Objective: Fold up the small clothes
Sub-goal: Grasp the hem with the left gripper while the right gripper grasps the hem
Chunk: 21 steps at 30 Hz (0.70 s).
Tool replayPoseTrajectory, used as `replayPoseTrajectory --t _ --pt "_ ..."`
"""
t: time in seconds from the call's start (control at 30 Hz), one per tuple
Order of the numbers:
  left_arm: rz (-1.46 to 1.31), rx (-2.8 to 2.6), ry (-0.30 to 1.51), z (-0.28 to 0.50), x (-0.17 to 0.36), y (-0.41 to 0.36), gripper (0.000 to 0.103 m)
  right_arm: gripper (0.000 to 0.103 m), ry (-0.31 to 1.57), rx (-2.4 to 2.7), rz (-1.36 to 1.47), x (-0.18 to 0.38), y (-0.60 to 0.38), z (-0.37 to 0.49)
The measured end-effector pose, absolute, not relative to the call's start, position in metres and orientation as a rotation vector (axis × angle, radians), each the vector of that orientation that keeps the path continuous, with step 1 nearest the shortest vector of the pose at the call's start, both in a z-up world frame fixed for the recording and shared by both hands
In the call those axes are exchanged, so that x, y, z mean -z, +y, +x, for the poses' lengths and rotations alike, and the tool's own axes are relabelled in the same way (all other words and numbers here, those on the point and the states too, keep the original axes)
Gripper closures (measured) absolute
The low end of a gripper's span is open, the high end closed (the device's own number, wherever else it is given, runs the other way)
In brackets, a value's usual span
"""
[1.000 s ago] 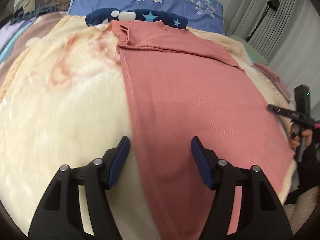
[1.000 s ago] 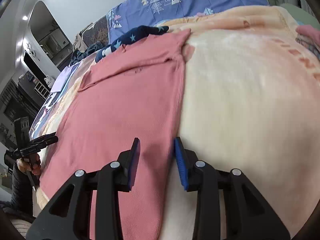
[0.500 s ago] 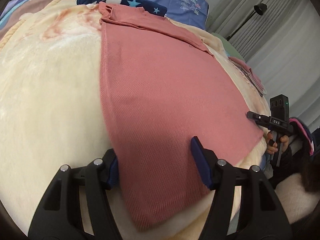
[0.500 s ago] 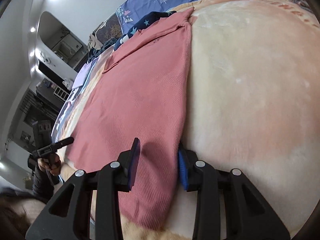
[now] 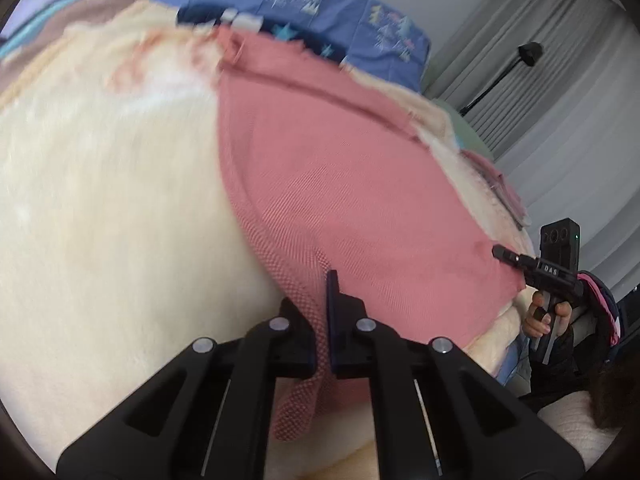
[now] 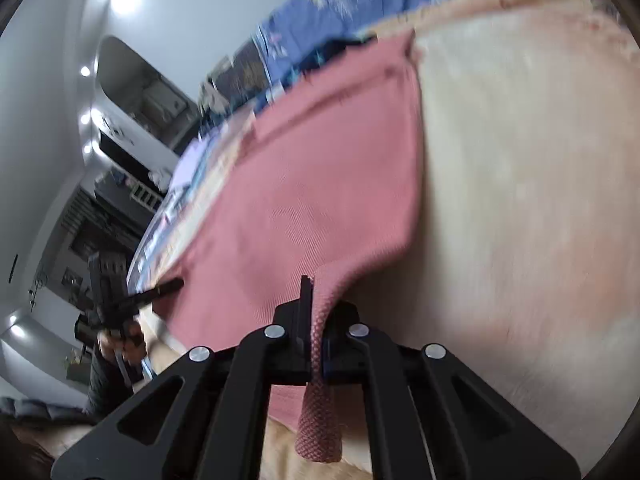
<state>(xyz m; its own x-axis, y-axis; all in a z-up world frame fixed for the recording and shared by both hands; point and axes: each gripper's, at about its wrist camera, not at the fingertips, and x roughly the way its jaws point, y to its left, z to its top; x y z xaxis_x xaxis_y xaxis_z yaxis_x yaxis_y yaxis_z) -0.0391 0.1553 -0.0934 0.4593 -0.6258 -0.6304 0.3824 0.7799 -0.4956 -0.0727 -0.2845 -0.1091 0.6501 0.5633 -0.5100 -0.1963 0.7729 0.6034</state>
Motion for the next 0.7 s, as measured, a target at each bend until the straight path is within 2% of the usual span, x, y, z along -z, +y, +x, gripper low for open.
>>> replayPoseTrajectory --t 0.2,0.33,0.47,0.57,0.7 --pt "-0.266 0.691 0.633 -0.077 -0.008 0.158 0.099 0.101 0.487 -0.507 0.503 0.021 -0.304 -0.116" --pt "-0.216 0.725 0.554 -0.128 -0.037 0.158 0.099 0.101 0.400 -0.527 0.405 -0.004 -0.306 -0.178" --pt "-0.231 0.727 0.569 -0.162 -0.026 0.154 0.099 0.101 0.426 -0.457 0.350 0.005 -0.306 -0.206" --pt "-0.275 0.728 0.636 -0.150 0.005 0.151 0.099 0.101 0.509 -0.438 0.431 0.035 -0.307 -0.184" --pt "-0.305 0.688 0.690 -0.120 0.023 0.146 0.098 0.101 0.525 -0.423 0.462 0.045 -0.304 -0.160"
